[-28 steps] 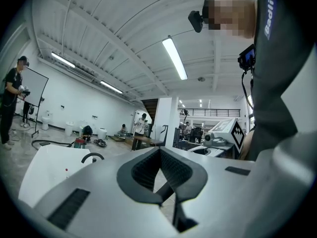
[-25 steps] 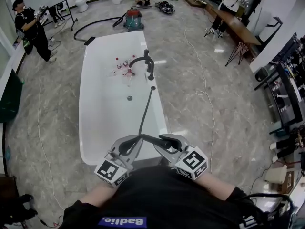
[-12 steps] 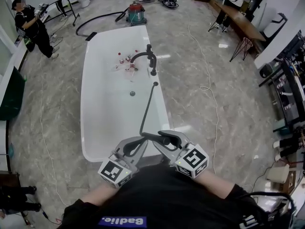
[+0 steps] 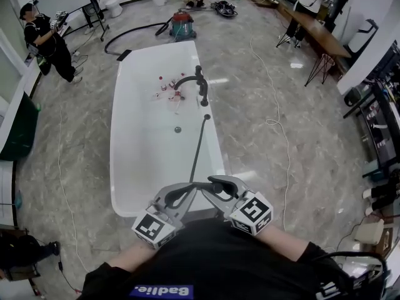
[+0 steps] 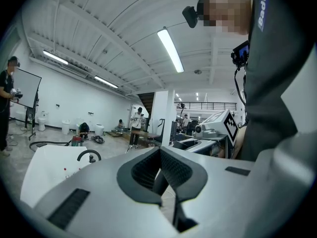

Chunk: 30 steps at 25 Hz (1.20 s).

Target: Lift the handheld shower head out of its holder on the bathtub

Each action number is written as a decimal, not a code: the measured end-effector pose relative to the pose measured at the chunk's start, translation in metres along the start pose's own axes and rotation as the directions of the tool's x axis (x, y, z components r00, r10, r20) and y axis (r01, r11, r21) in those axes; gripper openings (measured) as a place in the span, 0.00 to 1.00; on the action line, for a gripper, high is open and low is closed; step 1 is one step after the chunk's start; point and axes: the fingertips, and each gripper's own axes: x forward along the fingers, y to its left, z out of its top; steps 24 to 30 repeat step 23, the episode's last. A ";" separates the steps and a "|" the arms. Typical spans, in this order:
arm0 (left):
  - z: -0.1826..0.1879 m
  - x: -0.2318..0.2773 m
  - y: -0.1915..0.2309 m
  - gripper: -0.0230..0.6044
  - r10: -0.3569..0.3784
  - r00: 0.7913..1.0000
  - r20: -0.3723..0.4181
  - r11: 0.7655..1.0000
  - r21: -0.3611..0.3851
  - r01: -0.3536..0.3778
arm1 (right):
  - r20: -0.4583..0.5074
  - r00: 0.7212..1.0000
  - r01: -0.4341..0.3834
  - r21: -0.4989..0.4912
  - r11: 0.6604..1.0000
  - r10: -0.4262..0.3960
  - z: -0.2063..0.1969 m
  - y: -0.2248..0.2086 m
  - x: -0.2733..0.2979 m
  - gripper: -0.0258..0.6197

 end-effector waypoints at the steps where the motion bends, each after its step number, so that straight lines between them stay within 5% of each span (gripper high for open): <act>1: 0.000 0.000 -0.001 0.04 -0.002 1.000 0.001 1.000 0.002 0.002 | 0.000 1.000 -0.001 0.002 1.000 0.001 0.000 0.000 -0.001 0.24; 30: 0.008 -0.001 -0.004 0.04 0.001 1.000 0.010 1.000 0.011 -0.002 | -0.010 1.000 -0.011 -0.001 1.000 0.011 0.005 0.001 -0.005 0.24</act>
